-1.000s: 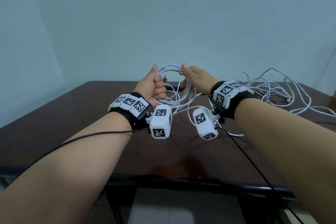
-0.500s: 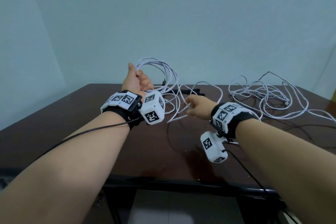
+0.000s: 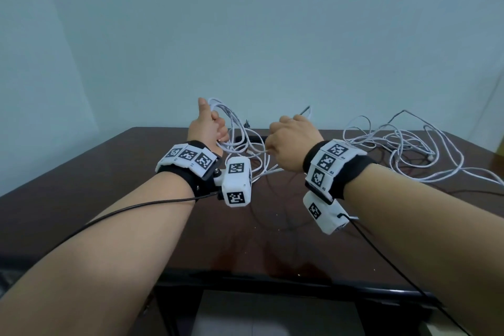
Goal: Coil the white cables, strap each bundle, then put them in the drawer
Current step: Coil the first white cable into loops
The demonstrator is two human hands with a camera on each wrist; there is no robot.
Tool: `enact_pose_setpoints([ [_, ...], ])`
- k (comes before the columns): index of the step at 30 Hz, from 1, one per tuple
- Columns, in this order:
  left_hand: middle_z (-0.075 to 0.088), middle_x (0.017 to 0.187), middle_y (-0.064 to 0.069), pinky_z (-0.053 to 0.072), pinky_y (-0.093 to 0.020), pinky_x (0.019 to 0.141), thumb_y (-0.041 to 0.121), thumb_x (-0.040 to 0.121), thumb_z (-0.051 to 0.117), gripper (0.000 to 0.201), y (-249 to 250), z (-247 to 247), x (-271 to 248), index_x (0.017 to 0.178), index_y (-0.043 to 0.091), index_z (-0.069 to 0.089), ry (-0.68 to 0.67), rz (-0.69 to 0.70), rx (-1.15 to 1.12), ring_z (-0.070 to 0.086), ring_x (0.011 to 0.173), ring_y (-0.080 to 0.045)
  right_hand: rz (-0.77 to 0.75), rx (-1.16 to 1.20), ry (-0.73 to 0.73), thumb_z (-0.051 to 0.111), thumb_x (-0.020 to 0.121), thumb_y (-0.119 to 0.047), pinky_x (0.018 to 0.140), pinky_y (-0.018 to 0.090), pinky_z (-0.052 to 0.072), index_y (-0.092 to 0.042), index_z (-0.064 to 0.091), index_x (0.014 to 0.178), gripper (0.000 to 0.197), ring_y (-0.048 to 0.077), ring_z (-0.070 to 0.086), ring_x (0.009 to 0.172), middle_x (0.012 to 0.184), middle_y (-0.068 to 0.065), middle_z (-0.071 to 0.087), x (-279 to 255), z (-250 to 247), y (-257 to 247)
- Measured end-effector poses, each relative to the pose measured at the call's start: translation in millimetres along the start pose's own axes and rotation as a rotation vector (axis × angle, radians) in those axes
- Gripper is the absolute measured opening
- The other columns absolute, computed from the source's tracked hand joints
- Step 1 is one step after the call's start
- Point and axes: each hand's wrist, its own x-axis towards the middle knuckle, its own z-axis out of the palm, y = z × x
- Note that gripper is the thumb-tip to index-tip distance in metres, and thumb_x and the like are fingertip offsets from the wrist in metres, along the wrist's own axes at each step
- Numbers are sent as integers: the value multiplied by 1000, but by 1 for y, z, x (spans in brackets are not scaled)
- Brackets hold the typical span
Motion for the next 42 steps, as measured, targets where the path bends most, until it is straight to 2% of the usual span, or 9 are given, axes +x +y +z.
enact_pose_setpoints([
  [8,48,40,3,44,-21,49,47,100,35,55,-10,12,-13,56,15,43,-110,33,319,48,42,-16,-114,300,-48,58,88,-26,87,38,43,-7,70,95,23,25,50,103,104,9,54,15,-22,-17],
  [11,67,77,-19,53,-48,85,56,94,37,55,-15,11,-12,60,18,60,-178,46,441,66,76,-32,-99,467,17,69,79,-17,77,27,40,-3,63,83,16,21,51,87,94,9,50,19,-29,-17],
  [13,68,98,-27,50,-54,92,53,97,35,55,-15,12,-17,76,12,65,-216,18,454,66,95,-39,-64,559,42,75,75,-18,72,22,36,-14,58,73,17,16,48,85,93,2,45,21,-31,-14],
  [17,62,58,-6,54,-34,59,54,98,32,57,-17,18,-22,76,10,61,-284,7,442,63,56,-20,-20,633,188,81,68,-29,74,21,30,-9,59,84,33,16,42,87,94,2,43,24,-27,-6],
  [21,34,39,7,23,-14,32,49,100,28,48,-16,17,-24,81,12,51,-433,-103,248,26,28,-4,104,603,233,76,67,-51,93,28,30,-13,52,119,69,24,41,112,118,7,49,25,-17,4],
  [24,37,40,3,13,-12,30,51,99,29,58,-10,17,-26,60,13,47,-525,-224,193,20,23,-2,165,814,159,67,80,-44,105,34,34,-16,44,134,65,23,43,124,131,7,50,22,-15,9],
  [29,38,37,0,5,-14,35,53,98,29,67,-7,13,-23,47,16,53,-606,-353,157,20,20,-3,195,1001,25,56,90,-39,79,27,43,-15,52,103,28,14,55,89,96,2,59,20,-12,8],
  [38,34,43,7,11,-17,36,54,90,44,47,-8,10,-20,63,16,39,-570,-165,413,20,28,-2,226,932,76,40,99,-34,56,20,32,-10,52,83,31,6,38,58,64,-5,42,29,-9,8],
  [42,23,39,8,8,-19,41,54,92,42,51,-12,12,-22,57,19,30,-511,-85,461,14,31,-5,227,912,126,42,99,-33,58,23,35,-15,53,72,34,9,42,59,64,-4,48,30,-7,8],
])
